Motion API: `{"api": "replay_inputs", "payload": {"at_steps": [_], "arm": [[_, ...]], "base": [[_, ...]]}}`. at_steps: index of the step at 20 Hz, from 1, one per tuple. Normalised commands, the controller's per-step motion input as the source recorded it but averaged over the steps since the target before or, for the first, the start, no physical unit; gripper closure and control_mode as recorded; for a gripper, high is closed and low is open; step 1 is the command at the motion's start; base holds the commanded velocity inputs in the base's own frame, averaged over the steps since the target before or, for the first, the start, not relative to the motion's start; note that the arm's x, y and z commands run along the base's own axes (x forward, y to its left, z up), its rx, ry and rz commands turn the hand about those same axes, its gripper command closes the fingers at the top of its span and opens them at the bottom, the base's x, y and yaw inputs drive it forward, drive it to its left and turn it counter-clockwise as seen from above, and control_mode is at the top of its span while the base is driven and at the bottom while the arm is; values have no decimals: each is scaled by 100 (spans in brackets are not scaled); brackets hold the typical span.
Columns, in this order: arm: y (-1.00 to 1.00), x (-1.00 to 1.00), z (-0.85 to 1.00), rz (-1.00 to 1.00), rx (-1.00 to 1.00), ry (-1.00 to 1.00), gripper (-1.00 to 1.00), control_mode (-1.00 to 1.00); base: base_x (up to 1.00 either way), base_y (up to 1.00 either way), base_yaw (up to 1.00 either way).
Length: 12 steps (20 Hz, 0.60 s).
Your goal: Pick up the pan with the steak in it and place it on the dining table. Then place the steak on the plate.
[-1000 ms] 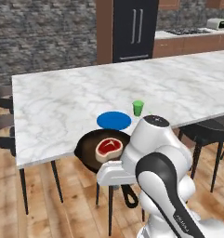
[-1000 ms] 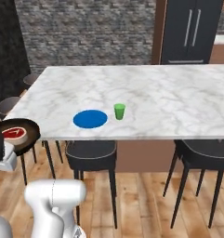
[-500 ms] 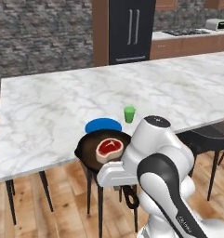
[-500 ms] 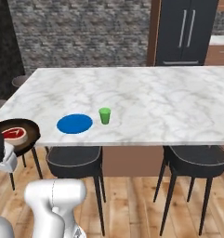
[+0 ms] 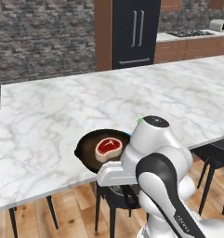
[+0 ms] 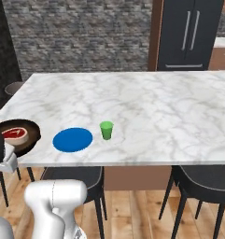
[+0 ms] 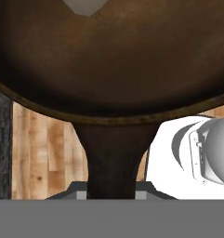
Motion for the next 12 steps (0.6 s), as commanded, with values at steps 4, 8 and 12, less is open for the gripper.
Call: {"api": "replay_inputs", "payload": {"at_steps": [4, 8, 12], "arm": [[0, 0, 0, 0, 0, 0, 100, 100], [47, 23, -18, 0, -4, 0, 100, -100], [69, 40, -28, 0, -8, 0, 100, -100]], "base": [[31, 39, 0], [8, 11, 0], [0, 0, 0]]}}
